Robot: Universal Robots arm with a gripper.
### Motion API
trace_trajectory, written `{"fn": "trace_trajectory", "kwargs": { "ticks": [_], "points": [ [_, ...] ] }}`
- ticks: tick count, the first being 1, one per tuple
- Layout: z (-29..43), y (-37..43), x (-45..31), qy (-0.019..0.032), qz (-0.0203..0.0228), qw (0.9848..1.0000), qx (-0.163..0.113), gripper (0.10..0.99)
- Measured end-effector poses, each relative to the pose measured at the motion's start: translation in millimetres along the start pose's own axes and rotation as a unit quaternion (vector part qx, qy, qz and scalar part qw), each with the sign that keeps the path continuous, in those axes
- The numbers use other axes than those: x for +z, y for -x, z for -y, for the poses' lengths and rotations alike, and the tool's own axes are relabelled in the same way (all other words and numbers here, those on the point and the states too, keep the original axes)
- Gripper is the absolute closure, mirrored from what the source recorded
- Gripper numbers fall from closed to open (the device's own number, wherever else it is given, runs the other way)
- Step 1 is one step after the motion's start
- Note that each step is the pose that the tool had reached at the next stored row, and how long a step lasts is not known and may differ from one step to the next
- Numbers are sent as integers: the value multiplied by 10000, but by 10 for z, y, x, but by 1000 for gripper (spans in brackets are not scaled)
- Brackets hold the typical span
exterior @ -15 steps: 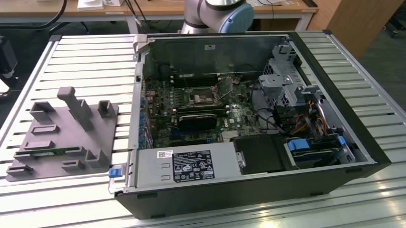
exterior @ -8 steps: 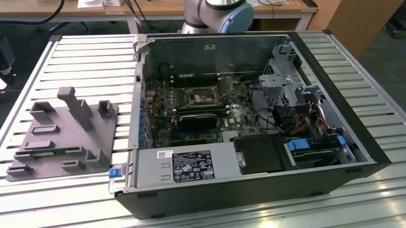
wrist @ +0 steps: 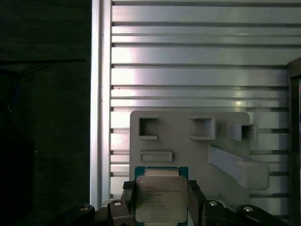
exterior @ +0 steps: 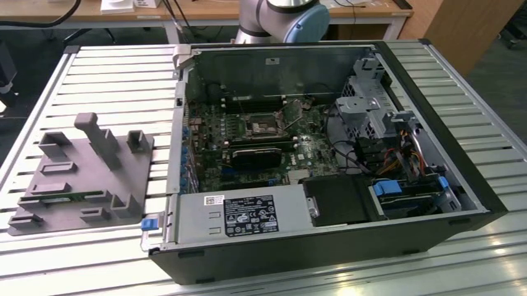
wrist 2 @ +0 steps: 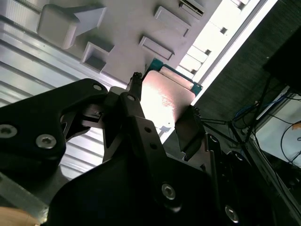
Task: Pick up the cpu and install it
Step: 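Pick up the cpu and move it towards the insertion slot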
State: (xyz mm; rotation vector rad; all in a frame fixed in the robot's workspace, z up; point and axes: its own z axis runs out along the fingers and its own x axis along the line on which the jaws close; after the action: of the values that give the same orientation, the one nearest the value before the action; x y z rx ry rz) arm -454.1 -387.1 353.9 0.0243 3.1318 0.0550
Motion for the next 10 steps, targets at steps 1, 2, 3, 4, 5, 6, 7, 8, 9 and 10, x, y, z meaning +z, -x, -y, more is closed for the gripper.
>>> {"fn": "trace_trajectory", "kwargs": {
  "ticks": [1,2,3,4,5,6,7,8,9,10],
  "points": [
    [-1,0,-8,0,1,10000,0,553],
    [-3,0,-18,0,1,10000,0,553],
    [-4,0,-28,0,0,10000,0,553],
    [-5,0,-38,0,0,10000,0,553],
    [-6,1,-49,0,0,10000,0,553],
    [-8,1,-61,0,0,10000,0,553],
    [-10,0,-73,0,0,10000,0,553],
    [-12,1,-85,0,0,10000,0,553],
    [-13,1,-96,0,0,10000,0,553],
    [-15,1,-107,0,0,10000,0,553]
  ]
}}
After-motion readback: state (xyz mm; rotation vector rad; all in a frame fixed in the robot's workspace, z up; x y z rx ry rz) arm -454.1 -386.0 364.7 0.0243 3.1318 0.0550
